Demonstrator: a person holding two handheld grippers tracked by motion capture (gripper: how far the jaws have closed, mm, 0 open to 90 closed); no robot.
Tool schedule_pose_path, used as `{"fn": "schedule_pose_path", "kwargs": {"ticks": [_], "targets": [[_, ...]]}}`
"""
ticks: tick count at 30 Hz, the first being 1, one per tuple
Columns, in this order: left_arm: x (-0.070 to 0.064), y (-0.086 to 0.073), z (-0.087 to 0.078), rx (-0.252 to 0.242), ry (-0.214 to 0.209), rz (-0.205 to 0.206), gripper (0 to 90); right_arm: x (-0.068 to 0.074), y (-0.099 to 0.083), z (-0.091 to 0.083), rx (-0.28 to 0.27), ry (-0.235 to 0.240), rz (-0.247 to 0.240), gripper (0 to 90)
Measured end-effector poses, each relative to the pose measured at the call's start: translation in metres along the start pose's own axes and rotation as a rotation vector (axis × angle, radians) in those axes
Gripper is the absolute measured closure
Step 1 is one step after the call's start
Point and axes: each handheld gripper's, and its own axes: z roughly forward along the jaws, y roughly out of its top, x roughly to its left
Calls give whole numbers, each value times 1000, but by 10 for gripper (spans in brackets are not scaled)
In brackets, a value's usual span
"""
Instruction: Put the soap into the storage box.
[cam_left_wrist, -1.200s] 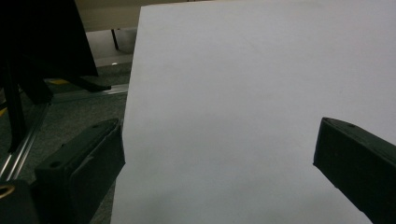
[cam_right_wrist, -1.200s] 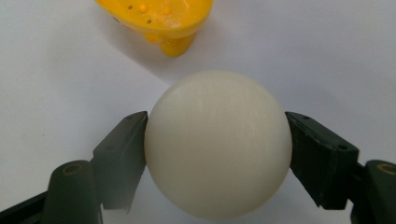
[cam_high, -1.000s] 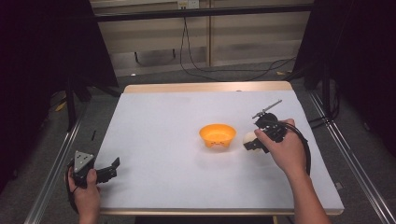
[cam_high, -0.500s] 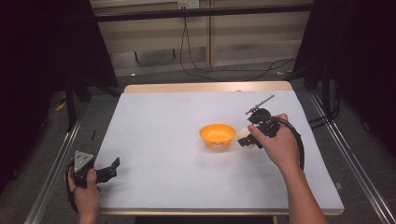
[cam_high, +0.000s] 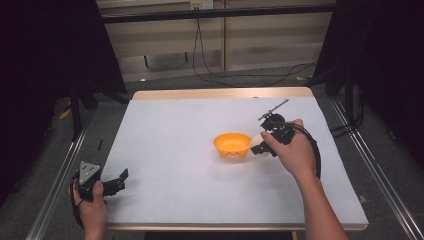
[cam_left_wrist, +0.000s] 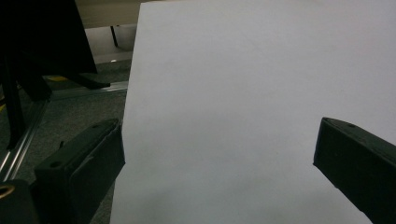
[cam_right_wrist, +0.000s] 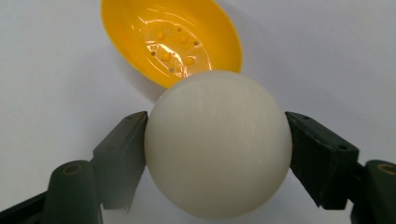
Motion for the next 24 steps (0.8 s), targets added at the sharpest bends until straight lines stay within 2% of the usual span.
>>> {"fn": "schedule_pose_path", "kwargs": {"ticks": [14,24], "targets": [[0,0,0,9,3,6,19,8,17,0,0,1,-23,249],[1,0,0,10,-1,4,19,14,30,7,7,7,-36,249]]}}
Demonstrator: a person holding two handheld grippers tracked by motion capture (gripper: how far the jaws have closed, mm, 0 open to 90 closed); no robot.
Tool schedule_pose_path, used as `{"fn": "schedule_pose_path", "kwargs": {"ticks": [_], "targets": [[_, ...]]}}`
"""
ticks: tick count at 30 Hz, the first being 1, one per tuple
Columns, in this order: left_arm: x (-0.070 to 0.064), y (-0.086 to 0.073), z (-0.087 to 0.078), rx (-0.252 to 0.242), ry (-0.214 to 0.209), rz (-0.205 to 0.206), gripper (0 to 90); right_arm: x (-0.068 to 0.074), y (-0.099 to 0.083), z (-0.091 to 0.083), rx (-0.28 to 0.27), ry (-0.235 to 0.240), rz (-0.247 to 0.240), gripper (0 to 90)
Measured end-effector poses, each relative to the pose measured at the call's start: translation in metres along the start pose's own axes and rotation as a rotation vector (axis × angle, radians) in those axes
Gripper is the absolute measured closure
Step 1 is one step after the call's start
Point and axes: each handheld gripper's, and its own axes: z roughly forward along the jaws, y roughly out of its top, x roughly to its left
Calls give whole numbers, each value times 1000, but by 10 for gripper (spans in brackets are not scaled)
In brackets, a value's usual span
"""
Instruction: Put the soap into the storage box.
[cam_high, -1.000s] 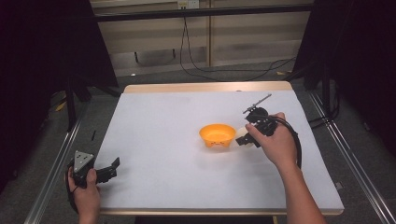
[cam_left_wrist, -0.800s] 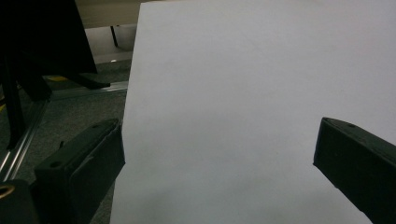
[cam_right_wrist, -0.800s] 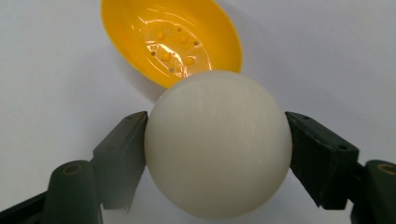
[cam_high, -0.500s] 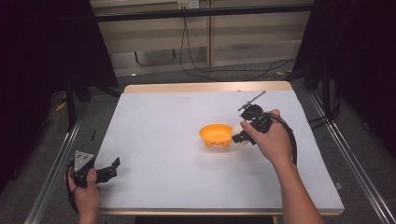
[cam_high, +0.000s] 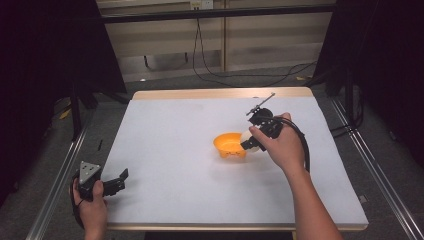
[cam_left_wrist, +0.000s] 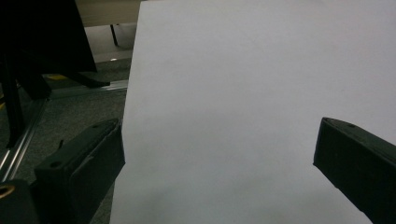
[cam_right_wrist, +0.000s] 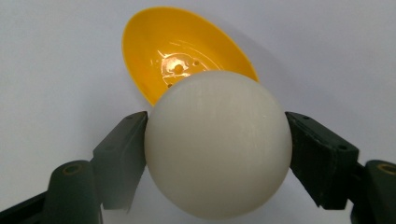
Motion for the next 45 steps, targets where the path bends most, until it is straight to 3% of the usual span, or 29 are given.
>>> {"fn": "schedule_pose_path", "kwargs": {"ticks": [23,45], "targets": [[0,0,0,1,-1,6,19,12,21,21,-1,9,-24,249],[-1,0,1,5,1,9,19,15,31,37,20,-12,-4,249]]}}
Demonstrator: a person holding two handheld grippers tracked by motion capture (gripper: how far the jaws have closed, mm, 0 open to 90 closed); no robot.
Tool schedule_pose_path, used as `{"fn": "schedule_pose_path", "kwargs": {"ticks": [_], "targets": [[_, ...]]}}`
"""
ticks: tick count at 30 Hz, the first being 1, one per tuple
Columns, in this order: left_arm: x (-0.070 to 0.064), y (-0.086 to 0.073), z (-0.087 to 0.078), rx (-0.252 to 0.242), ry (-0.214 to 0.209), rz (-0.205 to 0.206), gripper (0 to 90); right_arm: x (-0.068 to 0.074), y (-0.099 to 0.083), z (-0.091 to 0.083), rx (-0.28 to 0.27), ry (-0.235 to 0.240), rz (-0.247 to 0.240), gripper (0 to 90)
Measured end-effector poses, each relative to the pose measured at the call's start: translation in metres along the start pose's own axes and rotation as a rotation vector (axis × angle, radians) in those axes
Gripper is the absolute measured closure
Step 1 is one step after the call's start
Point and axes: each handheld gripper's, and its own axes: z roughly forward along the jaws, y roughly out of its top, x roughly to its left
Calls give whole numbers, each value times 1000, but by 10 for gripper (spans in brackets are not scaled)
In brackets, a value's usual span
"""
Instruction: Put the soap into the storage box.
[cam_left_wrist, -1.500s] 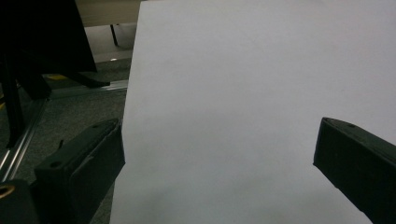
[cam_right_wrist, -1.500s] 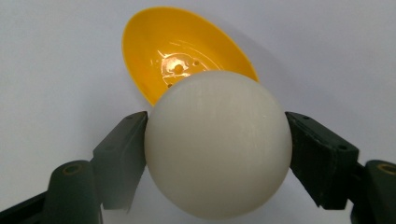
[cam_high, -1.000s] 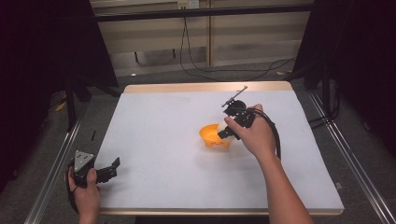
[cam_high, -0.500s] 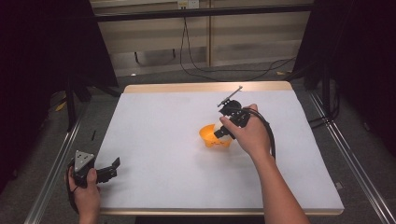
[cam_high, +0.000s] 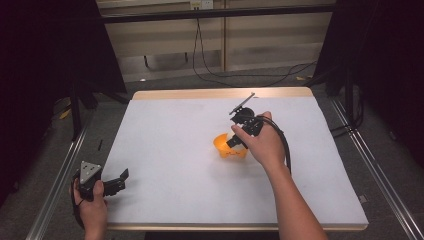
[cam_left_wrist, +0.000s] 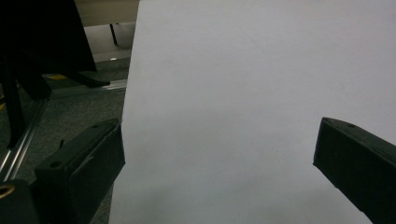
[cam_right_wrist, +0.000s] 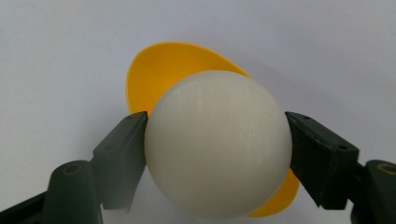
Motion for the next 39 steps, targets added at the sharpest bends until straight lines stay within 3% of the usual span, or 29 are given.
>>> {"fn": "schedule_pose_path", "kwargs": {"ticks": [39], "targets": [[1,0,0,-1,-1,-6,18,-1,-1,19,34,-6,36,247]]}}
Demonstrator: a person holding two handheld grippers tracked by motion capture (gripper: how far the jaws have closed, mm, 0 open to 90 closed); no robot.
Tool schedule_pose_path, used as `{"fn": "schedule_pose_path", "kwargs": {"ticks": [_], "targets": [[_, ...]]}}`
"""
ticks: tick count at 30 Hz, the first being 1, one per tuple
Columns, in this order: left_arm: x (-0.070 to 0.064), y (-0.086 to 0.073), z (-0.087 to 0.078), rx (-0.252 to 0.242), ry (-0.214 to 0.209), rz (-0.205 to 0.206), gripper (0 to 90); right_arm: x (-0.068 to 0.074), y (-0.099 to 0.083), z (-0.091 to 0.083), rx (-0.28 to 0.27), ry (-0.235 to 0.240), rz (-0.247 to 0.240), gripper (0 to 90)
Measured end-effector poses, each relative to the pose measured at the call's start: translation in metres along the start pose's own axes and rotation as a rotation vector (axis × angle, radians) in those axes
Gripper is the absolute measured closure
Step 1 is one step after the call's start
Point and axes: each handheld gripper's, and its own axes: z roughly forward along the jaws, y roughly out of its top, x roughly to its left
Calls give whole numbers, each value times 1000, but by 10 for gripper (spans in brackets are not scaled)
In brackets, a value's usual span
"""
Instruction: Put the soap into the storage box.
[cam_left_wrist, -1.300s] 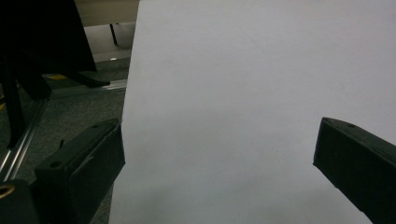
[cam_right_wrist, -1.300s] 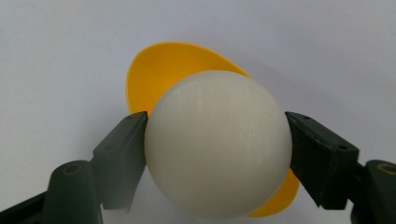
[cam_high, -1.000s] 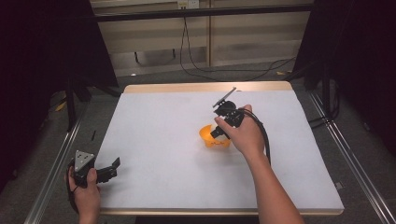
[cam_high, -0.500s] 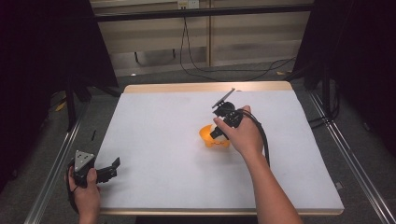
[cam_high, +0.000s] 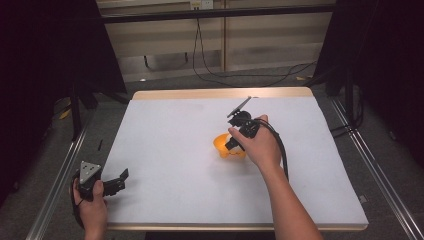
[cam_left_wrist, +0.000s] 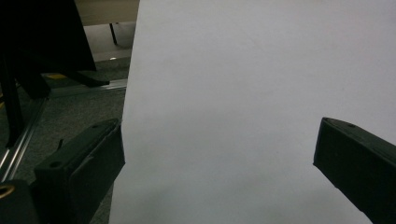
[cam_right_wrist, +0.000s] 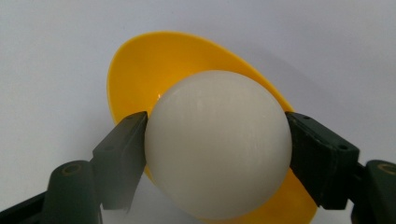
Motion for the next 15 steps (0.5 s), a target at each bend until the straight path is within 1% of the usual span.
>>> {"fn": "schedule_pose_path", "kwargs": {"ticks": [3,6,7,8,11,15], "targets": [[0,0,0,0,0,0,18,0,0,1,-2,2,-1,246],[0,0,0,0,-1,2,18,0,0,0,-8,10,10,250],[0,0,0,0,0,1,18,-1,0,-2,-16,19,7,248],[0,0,0,-1,0,1,18,-1,0,-3,-23,30,16,248],[0,0,0,0,0,2,18,-1,0,-5,-15,22,14,245],[0,0,0,-1,-2,-1,18,-2,-2,-7,-24,19,12,237]]}}
